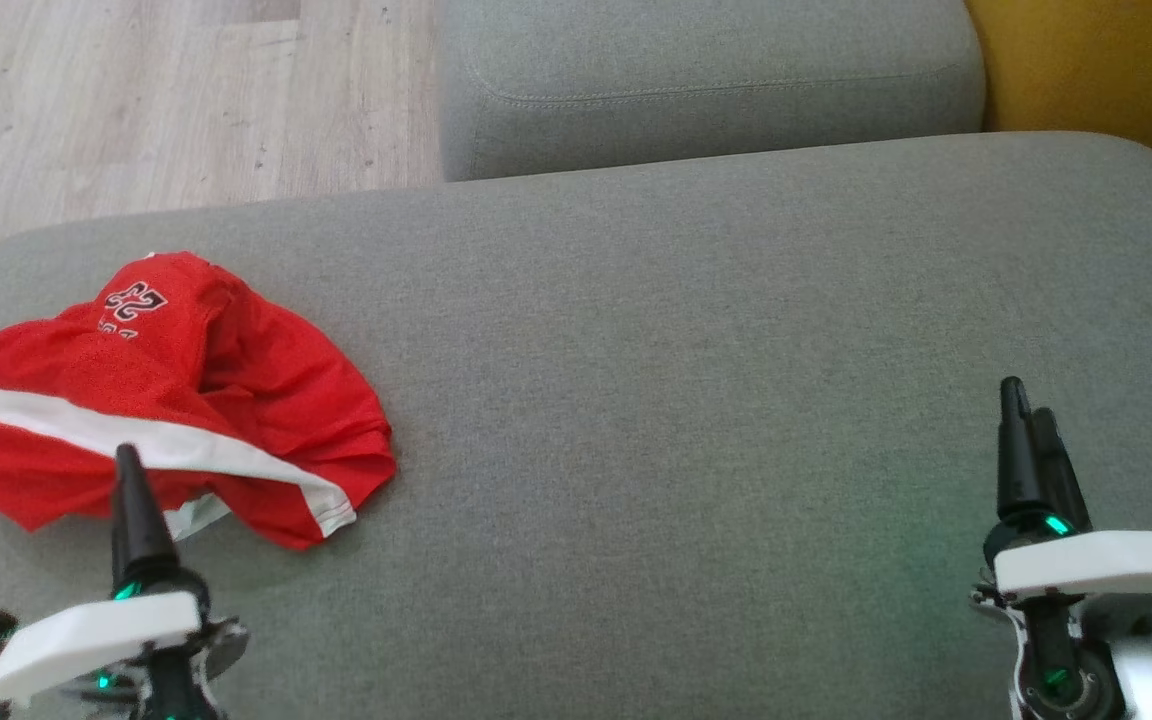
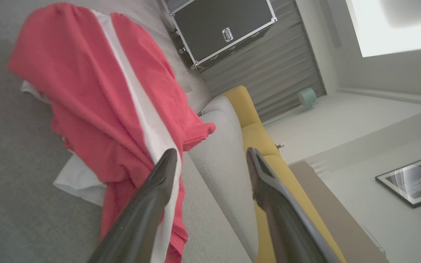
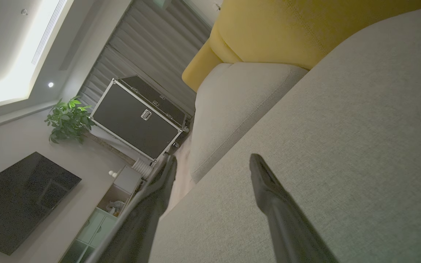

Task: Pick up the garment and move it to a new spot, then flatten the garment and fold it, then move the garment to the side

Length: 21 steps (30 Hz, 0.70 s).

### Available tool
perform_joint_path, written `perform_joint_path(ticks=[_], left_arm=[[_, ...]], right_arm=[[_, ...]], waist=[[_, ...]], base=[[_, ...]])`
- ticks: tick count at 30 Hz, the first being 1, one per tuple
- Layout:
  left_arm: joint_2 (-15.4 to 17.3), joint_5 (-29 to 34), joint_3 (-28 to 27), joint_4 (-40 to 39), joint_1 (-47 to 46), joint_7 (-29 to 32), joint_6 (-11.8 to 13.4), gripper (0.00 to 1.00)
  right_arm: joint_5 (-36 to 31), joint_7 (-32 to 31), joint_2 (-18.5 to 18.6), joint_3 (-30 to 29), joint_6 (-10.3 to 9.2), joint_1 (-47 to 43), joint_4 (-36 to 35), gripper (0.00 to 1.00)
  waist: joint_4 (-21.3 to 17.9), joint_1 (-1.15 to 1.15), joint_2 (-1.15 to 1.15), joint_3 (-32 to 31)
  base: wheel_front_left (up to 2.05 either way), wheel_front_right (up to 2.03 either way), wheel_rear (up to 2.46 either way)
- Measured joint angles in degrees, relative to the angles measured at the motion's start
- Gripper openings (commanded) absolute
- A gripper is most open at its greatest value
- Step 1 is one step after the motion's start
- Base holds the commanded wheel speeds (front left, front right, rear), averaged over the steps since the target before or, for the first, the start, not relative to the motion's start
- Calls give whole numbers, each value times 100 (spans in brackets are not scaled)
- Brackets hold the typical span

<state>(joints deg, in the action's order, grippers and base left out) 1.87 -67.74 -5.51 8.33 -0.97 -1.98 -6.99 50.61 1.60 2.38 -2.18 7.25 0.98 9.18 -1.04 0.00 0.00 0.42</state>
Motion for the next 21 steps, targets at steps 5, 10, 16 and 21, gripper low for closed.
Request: perform_joint_path(ticks=[5, 10, 16, 21], left_arm=[[0, 480, 215, -203, 1, -68, 98, 100], [2, 1178, 546, -249, 2, -145, 126, 100], [7, 1998, 876, -151, 0, -245, 214, 100], [13, 2585, 1118, -132, -35, -322, 246, 100]], right_arm=[[-371, 89, 0, 78, 0, 3, -31, 100], [-905, 164, 1, 182, 0, 9, -30, 100], [-1457, 271, 1, 250, 0, 49, -15, 100], [-1940, 347, 1, 345, 0, 94, 41, 100]], waist=[[-12, 0, 0, 2], [-14, 0, 0, 17], [-7, 0, 0, 41], [-21, 0, 0, 57]], base=[[0, 0, 0], [0, 0, 0], [0, 0, 0], [0, 0, 0]])
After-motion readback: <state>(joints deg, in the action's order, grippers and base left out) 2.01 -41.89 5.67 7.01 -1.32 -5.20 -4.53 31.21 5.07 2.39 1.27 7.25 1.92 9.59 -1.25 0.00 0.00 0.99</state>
